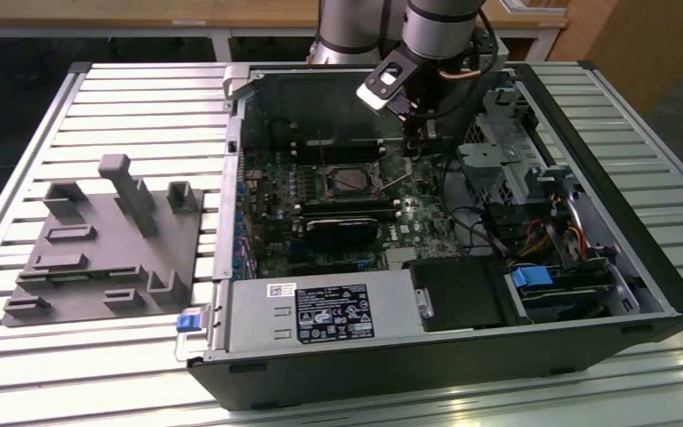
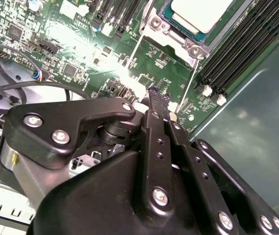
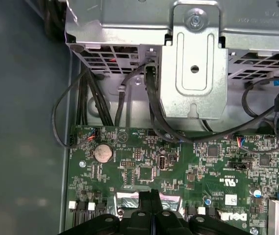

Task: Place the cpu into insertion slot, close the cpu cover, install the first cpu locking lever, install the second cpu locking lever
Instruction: 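Close the cpu cover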

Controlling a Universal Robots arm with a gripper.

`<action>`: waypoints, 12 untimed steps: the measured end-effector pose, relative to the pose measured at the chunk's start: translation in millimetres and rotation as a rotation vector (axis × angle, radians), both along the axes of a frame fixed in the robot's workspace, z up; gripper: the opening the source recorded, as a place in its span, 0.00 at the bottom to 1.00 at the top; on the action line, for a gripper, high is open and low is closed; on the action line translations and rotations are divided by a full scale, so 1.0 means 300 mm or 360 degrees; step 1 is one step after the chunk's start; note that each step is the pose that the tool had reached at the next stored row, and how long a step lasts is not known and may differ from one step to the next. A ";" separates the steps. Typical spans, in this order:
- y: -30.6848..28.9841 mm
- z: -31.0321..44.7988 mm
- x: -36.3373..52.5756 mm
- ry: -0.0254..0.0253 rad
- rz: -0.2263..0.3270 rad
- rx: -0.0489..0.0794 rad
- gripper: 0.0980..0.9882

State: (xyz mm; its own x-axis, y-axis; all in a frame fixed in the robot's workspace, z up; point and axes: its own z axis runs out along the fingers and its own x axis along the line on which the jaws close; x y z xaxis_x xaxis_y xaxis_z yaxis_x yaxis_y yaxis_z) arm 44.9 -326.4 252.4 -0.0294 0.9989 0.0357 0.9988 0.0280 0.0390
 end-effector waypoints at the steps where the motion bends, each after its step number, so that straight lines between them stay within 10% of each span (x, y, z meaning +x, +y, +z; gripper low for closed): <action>1: 0.000 0.000 0.002 0.00000 0.0000 0.0000 0.01; 12: 0.006 -0.004 0.030 0.00001 0.0000 0.0000 0.01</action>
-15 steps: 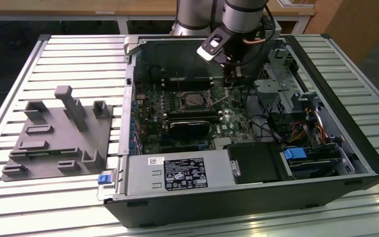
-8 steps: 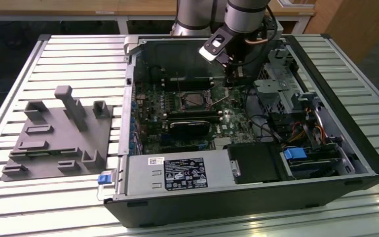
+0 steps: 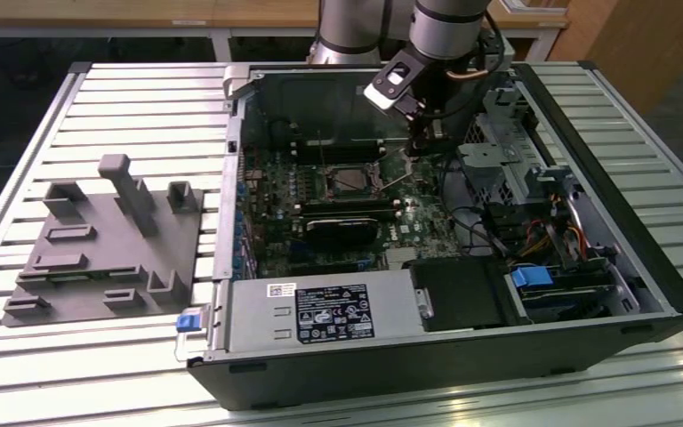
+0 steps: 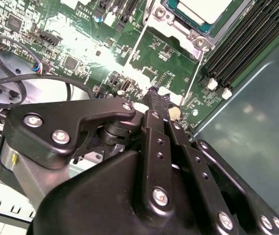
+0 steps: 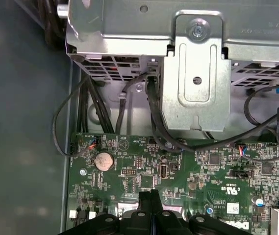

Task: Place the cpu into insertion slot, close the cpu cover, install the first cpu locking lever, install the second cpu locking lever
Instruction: 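Close the cpu cover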

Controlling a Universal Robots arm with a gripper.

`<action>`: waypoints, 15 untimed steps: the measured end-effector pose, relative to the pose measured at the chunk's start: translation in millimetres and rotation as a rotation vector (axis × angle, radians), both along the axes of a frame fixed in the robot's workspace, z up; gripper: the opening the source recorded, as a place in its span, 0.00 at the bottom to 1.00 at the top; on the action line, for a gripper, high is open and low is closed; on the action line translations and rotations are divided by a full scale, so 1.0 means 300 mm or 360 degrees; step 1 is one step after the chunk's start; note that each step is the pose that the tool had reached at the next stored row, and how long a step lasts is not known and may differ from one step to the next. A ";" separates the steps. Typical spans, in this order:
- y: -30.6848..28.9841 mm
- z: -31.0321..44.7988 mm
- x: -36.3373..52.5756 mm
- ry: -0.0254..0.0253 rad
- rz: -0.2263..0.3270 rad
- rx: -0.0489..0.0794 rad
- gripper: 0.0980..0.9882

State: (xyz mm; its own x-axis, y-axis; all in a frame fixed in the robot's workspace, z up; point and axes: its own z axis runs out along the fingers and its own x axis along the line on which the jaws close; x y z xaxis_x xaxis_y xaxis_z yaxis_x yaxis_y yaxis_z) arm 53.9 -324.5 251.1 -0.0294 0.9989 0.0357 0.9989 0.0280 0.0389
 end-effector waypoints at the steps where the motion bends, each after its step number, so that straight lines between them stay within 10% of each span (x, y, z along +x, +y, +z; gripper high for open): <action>1: 0.001 0.000 0.002 -0.00001 0.0000 0.0000 0.01; 15: 0.009 -0.009 0.031 0.00000 0.0000 0.0000 0.01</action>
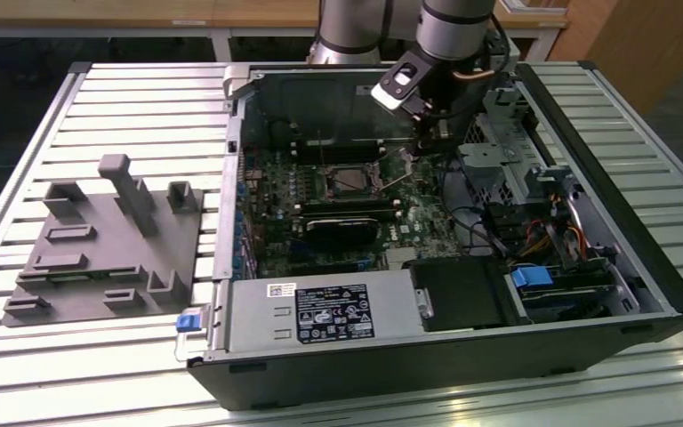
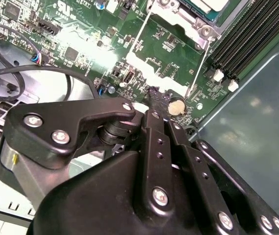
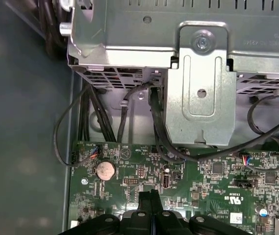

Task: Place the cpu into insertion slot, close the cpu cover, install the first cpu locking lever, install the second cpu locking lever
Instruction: 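Close the cpu cover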

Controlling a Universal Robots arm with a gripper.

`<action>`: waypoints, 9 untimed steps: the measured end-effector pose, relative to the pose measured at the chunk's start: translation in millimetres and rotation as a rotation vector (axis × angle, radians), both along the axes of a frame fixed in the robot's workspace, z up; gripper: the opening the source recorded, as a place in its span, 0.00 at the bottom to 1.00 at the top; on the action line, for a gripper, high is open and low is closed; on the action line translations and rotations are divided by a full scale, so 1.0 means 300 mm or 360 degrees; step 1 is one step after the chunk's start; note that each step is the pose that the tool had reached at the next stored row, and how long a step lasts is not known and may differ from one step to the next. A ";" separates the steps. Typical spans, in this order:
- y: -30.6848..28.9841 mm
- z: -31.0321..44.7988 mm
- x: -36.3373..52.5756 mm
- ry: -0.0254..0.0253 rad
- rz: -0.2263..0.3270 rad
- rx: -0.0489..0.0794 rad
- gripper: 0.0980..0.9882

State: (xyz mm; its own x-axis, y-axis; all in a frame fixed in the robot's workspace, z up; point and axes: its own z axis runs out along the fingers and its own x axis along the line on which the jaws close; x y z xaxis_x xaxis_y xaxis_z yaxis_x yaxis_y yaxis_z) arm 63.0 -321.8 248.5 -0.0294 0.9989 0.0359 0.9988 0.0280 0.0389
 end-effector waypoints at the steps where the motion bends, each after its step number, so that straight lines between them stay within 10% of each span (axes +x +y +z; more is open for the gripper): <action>1: 0.000 -0.001 0.002 0.00000 0.0000 0.0000 0.01; 9: 0.004 -0.011 0.011 0.00003 0.0000 0.0000 0.01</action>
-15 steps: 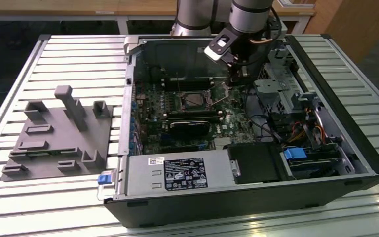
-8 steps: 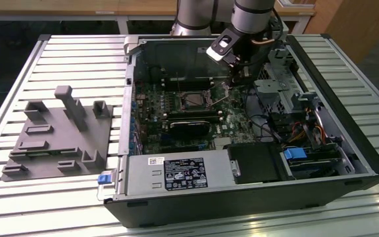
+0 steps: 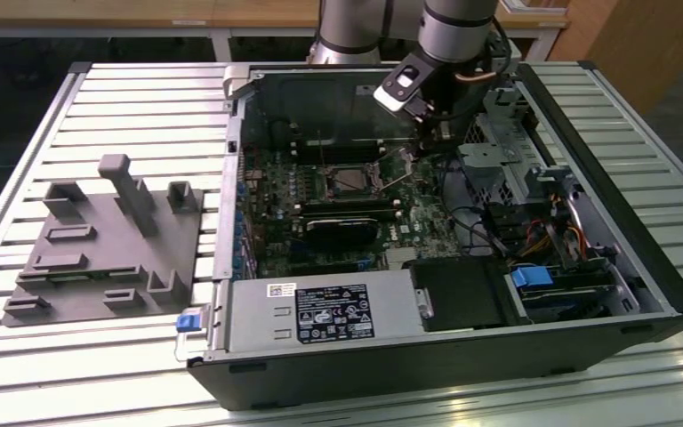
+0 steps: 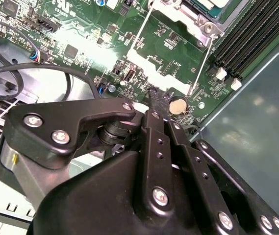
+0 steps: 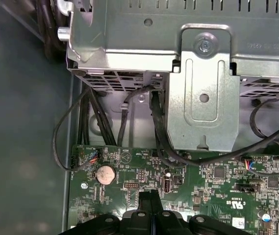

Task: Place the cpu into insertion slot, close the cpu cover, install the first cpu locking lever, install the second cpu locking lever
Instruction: 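Close the cpu cover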

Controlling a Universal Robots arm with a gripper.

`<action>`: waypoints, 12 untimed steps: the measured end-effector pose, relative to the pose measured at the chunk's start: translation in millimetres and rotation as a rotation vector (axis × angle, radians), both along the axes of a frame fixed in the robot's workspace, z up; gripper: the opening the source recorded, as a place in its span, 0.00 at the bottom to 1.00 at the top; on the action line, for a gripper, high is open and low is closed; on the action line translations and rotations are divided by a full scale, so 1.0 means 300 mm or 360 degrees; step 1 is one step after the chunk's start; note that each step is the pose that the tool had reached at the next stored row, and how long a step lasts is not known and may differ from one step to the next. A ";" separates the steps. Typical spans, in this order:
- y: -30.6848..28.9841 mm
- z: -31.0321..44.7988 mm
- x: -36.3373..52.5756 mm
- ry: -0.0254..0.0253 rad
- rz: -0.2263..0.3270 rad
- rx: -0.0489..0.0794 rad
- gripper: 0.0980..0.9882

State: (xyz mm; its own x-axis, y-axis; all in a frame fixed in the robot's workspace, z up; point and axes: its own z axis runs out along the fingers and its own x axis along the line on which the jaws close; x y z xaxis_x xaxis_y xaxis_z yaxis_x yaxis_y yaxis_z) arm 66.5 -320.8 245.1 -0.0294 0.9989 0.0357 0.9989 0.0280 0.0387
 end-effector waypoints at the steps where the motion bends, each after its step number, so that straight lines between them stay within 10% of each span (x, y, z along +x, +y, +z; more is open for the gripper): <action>1: 0.001 -0.001 0.001 0.00001 0.0000 0.0000 0.01; 12: 0.005 -0.022 0.003 0.00007 0.0000 0.0000 0.01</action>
State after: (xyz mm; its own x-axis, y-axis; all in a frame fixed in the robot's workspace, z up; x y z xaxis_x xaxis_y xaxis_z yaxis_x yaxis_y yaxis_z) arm 67.2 -319.4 238.6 -0.0294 0.9989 0.0357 0.9989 0.0280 0.0383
